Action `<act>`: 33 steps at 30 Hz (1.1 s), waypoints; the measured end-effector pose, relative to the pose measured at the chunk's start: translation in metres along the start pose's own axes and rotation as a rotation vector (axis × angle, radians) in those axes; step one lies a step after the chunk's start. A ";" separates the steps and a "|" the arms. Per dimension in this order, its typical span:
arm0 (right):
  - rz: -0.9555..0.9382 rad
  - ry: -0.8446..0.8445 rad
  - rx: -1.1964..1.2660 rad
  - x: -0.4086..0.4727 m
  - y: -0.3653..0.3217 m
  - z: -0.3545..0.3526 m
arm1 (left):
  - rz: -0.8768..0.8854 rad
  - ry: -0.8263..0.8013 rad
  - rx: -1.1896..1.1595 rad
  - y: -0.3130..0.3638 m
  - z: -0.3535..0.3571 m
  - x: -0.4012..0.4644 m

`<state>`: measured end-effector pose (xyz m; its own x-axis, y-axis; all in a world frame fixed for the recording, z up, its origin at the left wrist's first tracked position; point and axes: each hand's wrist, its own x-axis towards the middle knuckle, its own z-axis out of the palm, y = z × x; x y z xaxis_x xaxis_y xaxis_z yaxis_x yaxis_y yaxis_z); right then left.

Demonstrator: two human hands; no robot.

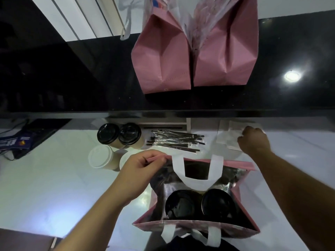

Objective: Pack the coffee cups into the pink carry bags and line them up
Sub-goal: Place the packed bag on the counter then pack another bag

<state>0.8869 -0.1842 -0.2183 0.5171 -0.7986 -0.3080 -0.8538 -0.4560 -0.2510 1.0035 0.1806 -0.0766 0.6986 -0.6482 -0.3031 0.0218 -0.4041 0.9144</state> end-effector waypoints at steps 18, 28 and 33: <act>0.155 0.137 0.396 0.002 0.035 -0.013 | 0.015 0.020 -0.003 0.001 0.000 0.004; 0.179 0.200 0.979 -0.107 0.041 -0.058 | 0.026 0.041 -0.003 -0.004 0.001 0.006; 0.040 0.259 0.720 -0.186 0.046 -0.081 | 0.077 0.087 0.055 -0.004 0.004 0.003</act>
<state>0.7463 -0.0885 -0.0979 0.3800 -0.9163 -0.1268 -0.5759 -0.1271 -0.8076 1.0032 0.1777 -0.0824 0.7563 -0.6210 -0.2059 -0.0719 -0.3917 0.9173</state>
